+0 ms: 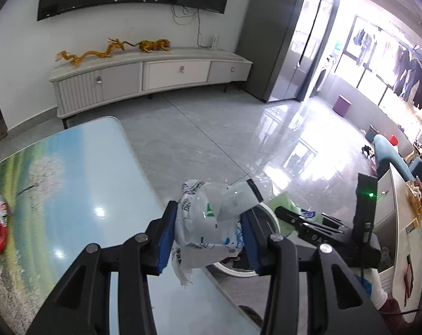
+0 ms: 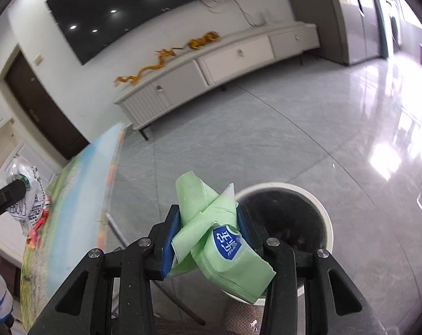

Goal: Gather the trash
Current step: 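Lift both bags and carry them to above the bin, then open both tools above the bin to drop the bags, then move both tools back to the table toward the pink and red bags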

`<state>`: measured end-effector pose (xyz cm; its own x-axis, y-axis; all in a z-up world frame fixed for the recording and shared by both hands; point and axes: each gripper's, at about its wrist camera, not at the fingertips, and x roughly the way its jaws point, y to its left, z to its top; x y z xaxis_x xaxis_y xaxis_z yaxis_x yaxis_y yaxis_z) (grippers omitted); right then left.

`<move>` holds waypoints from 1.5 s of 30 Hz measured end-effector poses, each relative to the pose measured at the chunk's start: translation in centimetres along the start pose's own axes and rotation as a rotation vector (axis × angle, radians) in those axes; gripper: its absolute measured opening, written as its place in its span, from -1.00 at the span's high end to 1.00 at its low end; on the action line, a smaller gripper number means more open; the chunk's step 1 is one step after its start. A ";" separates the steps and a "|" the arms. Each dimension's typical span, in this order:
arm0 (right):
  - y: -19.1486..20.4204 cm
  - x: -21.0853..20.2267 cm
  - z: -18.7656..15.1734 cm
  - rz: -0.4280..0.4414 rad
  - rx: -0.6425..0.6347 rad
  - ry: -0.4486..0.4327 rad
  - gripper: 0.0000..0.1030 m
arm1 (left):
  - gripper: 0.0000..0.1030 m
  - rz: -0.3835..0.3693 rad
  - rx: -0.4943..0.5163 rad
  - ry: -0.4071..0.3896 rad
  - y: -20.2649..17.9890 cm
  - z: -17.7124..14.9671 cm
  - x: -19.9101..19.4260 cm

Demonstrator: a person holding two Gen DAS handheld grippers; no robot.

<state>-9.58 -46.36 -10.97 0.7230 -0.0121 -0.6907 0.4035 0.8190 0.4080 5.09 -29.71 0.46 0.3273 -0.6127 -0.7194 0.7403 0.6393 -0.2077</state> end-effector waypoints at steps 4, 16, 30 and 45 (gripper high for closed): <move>-3.5 2.6 -0.4 -0.036 0.065 0.049 0.21 | 0.17 -0.044 0.029 0.082 -3.6 1.1 6.0; -7.7 4.9 -1.4 -0.164 0.157 0.083 -0.32 | -0.28 -0.117 -0.021 0.207 -7.3 1.7 16.1; -5.3 1.4 -0.7 -0.172 0.132 0.017 -0.32 | -0.28 -0.090 -0.029 0.087 -4.4 1.7 9.2; 5.5 -5.4 1.7 -0.096 -0.026 -0.107 -0.32 | -0.29 0.046 -0.085 -0.105 1.5 -1.1 -3.4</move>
<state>-10.31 -42.80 -3.99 0.7383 -0.1512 -0.6573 0.4600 0.8256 0.3268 4.48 -26.13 1.92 0.4223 -0.6242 -0.6573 0.6720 0.7022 -0.2352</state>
